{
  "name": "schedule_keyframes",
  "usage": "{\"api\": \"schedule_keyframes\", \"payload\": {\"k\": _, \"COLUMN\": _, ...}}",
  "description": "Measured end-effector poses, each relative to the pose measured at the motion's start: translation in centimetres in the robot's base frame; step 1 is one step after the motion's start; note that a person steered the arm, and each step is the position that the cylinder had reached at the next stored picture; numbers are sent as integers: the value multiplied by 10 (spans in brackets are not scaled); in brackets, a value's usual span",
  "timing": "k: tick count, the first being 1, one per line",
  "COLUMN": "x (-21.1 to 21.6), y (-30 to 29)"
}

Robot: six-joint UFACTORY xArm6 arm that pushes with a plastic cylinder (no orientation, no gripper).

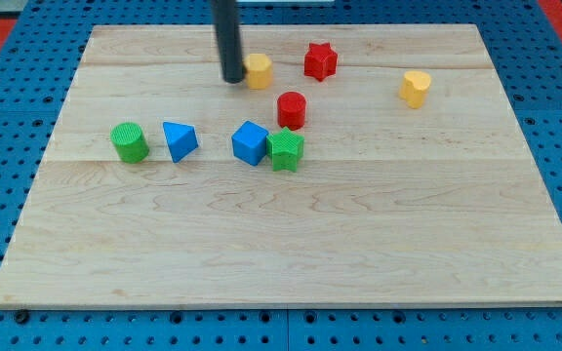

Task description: Move the yellow hexagon above the red circle

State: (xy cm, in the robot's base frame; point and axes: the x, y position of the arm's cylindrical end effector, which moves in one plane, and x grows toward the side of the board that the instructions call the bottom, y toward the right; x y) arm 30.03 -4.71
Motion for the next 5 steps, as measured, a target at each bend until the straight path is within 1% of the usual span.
{"api": "schedule_keyframes", "payload": {"k": 1, "x": -25, "y": -32}}
{"api": "schedule_keyframes", "payload": {"k": 2, "x": -36, "y": 15}}
{"api": "schedule_keyframes", "payload": {"k": 3, "x": -17, "y": 28}}
{"api": "schedule_keyframes", "payload": {"k": 4, "x": -11, "y": 34}}
{"api": "schedule_keyframes", "payload": {"k": 5, "x": -53, "y": 44}}
